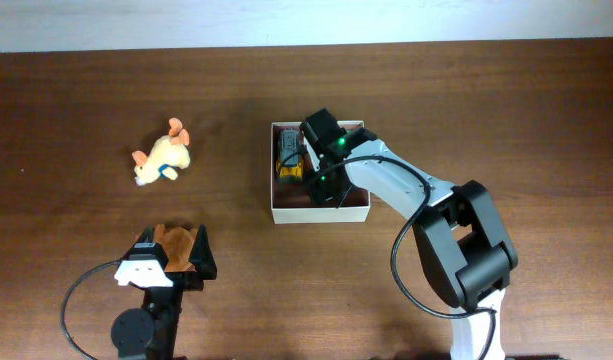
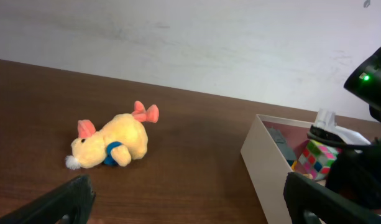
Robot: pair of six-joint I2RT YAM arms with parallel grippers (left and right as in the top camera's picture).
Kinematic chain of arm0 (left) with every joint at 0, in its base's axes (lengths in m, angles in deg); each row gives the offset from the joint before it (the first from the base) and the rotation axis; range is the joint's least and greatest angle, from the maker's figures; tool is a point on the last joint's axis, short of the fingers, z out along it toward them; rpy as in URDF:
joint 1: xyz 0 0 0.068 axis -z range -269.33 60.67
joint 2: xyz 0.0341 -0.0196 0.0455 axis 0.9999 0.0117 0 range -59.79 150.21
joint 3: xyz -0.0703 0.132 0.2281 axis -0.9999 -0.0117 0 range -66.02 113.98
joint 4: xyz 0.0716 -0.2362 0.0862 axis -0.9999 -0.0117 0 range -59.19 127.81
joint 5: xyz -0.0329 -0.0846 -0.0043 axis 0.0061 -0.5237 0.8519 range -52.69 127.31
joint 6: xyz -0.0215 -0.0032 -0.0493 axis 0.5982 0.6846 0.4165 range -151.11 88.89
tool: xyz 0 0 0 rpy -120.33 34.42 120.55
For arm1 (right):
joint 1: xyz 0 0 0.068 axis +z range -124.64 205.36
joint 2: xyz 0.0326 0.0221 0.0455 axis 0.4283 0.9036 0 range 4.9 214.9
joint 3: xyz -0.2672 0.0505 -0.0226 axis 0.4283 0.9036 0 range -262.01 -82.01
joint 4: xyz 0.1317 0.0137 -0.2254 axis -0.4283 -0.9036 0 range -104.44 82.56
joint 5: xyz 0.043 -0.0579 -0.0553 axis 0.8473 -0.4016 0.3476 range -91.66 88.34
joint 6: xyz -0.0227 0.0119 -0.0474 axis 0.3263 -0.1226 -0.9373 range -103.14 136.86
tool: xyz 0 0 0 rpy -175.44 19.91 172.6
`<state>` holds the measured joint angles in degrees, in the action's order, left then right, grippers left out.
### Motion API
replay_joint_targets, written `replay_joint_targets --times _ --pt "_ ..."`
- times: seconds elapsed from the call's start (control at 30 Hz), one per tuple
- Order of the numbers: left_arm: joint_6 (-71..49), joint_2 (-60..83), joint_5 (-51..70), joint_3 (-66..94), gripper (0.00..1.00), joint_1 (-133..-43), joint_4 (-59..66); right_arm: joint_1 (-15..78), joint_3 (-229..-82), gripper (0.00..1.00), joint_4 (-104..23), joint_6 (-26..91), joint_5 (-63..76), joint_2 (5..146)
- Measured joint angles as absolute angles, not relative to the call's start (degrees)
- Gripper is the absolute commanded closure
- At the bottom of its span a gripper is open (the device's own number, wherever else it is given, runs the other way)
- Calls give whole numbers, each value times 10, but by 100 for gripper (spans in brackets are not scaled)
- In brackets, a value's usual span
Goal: Pack container
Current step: 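Lower the rattle into the box beside the truck and release it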
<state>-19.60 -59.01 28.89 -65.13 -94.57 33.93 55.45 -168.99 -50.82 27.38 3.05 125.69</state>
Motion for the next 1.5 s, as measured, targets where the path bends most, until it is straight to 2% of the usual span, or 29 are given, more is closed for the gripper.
replay_joint_targets --times 1.03,1.27,1.5 --pt "-196 -590 289 -651 1 -946 340 545 -1690 84 -368 269 -38 1257" --pt "-196 -590 289 -651 1 -946 339 545 -1700 84 -403 269 -38 1257" --pt "-196 -590 289 -651 1 -946 339 545 -1784 81 -489 268 -23 1257"
